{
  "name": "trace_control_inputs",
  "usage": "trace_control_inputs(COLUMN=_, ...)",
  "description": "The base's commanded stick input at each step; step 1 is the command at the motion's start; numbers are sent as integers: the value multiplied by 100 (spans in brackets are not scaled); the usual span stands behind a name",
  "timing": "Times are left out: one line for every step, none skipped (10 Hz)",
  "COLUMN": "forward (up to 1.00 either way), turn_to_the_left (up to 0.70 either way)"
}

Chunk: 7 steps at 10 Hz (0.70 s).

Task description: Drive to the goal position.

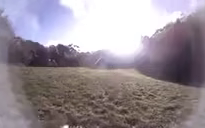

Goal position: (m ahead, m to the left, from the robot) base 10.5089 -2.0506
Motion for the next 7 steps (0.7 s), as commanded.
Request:
trace_control_inputs(forward=70, turn_to_the_left=0)
trace_control_inputs(forward=70, turn_to_the_left=0)
trace_control_inputs(forward=70, turn_to_the_left=0)
trace_control_inputs(forward=70, turn_to_the_left=0)
trace_control_inputs(forward=70, turn_to_the_left=0)
trace_control_inputs(forward=70, turn_to_the_left=0)
trace_control_inputs(forward=70, turn_to_the_left=0)
